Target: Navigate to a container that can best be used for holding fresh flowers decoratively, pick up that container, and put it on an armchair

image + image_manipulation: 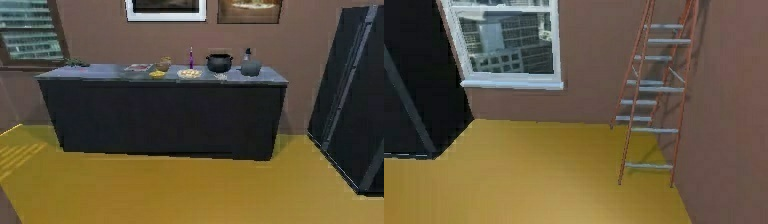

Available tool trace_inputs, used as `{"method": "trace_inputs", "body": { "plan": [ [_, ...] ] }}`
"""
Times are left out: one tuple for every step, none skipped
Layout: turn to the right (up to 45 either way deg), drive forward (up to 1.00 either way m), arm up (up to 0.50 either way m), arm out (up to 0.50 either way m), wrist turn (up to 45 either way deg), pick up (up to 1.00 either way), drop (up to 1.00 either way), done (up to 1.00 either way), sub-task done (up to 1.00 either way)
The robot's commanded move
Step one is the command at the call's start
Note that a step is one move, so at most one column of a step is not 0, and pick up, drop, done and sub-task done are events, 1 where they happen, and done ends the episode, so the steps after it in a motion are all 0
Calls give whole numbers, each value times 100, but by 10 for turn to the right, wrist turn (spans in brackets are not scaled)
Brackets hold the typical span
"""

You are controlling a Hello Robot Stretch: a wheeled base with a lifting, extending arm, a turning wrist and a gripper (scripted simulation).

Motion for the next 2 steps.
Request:
{"method": "trace_inputs", "body": {
  "plan": [
    [0,100,0,0,0,0,0,0,0],
    [-120,0,0,0,0,0,0,0,0]
  ]
}}
